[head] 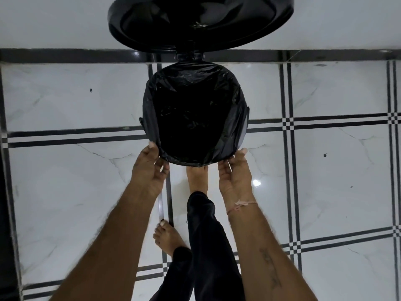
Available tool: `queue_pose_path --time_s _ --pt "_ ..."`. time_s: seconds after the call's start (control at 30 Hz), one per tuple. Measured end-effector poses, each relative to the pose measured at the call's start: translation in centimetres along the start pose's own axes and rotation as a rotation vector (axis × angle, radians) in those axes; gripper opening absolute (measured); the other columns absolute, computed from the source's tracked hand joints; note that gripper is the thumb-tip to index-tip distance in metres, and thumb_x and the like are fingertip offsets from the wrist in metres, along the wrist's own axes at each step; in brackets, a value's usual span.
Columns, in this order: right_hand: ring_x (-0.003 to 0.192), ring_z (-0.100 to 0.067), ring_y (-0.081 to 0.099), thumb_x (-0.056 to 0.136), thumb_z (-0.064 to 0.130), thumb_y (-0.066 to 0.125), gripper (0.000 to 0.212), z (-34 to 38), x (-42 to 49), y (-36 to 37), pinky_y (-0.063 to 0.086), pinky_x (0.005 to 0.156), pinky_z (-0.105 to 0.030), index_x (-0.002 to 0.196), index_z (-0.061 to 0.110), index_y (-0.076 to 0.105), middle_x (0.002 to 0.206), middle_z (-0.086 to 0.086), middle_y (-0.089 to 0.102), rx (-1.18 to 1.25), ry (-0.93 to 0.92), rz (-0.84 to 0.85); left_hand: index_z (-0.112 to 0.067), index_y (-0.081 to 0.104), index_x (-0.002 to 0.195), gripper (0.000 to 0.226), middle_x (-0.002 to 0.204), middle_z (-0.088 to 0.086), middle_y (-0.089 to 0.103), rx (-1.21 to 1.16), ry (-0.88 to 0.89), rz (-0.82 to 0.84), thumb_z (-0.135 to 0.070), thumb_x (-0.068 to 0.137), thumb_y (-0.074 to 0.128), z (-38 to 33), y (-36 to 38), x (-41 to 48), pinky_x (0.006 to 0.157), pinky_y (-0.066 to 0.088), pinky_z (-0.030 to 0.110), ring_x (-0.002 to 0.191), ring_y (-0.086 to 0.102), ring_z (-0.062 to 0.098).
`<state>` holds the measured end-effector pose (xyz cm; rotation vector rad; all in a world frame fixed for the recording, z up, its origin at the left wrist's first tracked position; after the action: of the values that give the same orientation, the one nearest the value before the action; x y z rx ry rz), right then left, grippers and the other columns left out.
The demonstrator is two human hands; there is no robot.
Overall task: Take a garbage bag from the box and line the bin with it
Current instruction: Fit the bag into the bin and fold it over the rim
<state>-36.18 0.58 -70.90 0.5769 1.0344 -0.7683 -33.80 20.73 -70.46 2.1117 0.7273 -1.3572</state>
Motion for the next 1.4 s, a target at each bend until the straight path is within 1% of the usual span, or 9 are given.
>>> queue_pose_path --time_s 0.07,0.23,0.5,0.6,0.73,0.93,1.07,1.27,1.4 --pt "0.129 -0.016 0.057 0.113 0.016 0.043 0.041 1.6 -0.5 0.1 0.039 0.119 -0.019 0.152 0.006 0.047 0.158 -0.016 0.049 -0.103 -0.134 -0.012 -0.023 0.067 0.097 0.011 0.099 -0.005 0.070 0.004 -0.001 -0.022 -0.033 0.102 0.065 0.0 0.1 -0.2 0.079 0.053 0.025 0.091 0.062 0.012" --pt "0.107 -0.026 0.069 0.087 0.027 0.083 0.027 9.6 -2.0 -1.9 0.064 0.085 -0.053 0.103 0.016 0.064 0.112 -0.005 0.067 -0.383 -0.588 -0.216 -0.023 0.067 0.098 0.010 0.100 -0.004 0.071 0.039 0.022 -0.072 -0.032 0.101 0.067 -0.2 -0.2 -0.3 0.078 0.053 0.027 0.090 0.062 0.013" --pt "0.087 -0.016 0.065 0.090 0.035 0.077 0.018 13.1 -1.5 -0.1 0.050 0.081 -0.030 0.086 0.024 0.063 0.097 0.002 0.072 -0.845 -0.755 -0.427 -0.019 0.065 0.114 0.017 0.110 0.002 0.069 0.096 0.047 -0.113 -0.030 0.102 0.066 -0.8 -0.4 -0.9 0.077 0.049 0.029 0.101 0.058 0.020" --pt "0.090 -0.017 0.066 0.093 0.031 0.074 0.018 13.1 -1.0 -0.1 0.043 0.079 -0.025 0.084 0.018 0.067 0.098 -0.002 0.075 -0.880 -0.727 -0.427 -0.017 0.064 0.118 0.019 0.113 0.004 0.067 0.109 0.043 -0.130 -0.029 0.102 0.065 -0.8 -0.5 -0.9 0.077 0.050 0.030 0.105 0.057 0.022" --pt "0.087 -0.025 0.073 0.099 0.019 0.069 0.020 12.3 1.3 -2.2 0.063 0.071 -0.038 0.090 0.001 0.068 0.092 -0.014 0.074 -0.557 -0.531 -0.286 -0.017 0.064 0.117 0.019 0.113 0.001 0.069 0.085 0.022 -0.136 -0.030 0.103 0.064 -0.7 -0.6 -0.8 0.084 0.050 0.032 0.107 0.059 0.020" --pt "0.059 -0.011 0.059 0.106 0.017 0.059 0.022 8.5 5.8 -2.9 0.049 0.050 -0.020 0.085 0.014 0.065 0.076 -0.002 0.065 -0.295 -0.084 -0.086 -0.016 0.064 0.119 0.023 0.123 0.003 0.068 0.011 0.006 -0.084 -0.033 0.103 0.063 -0.2 0.0 0.1 0.098 0.049 0.034 0.112 0.060 0.022" --pt "0.071 -0.023 0.062 0.104 0.001 0.050 0.025 7.9 7.2 -1.6 0.062 0.057 -0.027 0.088 0.006 0.068 0.083 -0.011 0.066 -0.191 -0.038 -0.075 -0.017 0.065 0.118 0.025 0.127 0.004 0.067 -0.045 -0.024 -0.062 -0.035 0.101 0.064 0.5 -0.4 0.7 0.084 0.053 0.027 0.114 0.060 0.021" --pt "0.092 -0.026 0.081 0.099 0.041 0.066 0.038 6.1 5.2 -1.1 0.067 0.080 -0.041 0.110 0.006 0.074 0.099 -0.009 0.083 0.128 0.035 0.126 -0.018 0.067 0.108 0.021 0.122 0.002 0.065 -0.077 -0.070 -0.072 -0.038 0.100 0.066 0.8 -0.5 0.6 0.074 0.051 0.026 0.104 0.059 0.017" --pt "0.078 -0.022 0.082 0.101 0.035 0.064 0.032 6.8 5.8 -0.8 0.066 0.064 -0.035 0.105 0.005 0.073 0.089 -0.008 0.083 0.123 0.060 0.103 -0.017 0.068 0.106 0.021 0.104 -0.001 0.068 -0.063 -0.095 -0.021 -0.037 0.102 0.063 1.0 -0.6 1.3 0.071 0.048 0.025 0.090 0.059 0.014"
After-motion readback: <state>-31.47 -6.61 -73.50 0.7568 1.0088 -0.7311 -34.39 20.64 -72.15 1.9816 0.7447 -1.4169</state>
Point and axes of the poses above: each hand's wrist, its own x-axis towards the middle knuckle, its own y-axis out of the palm, z = x × y, the point moved 10 cm from there along x, towards the middle knuckle
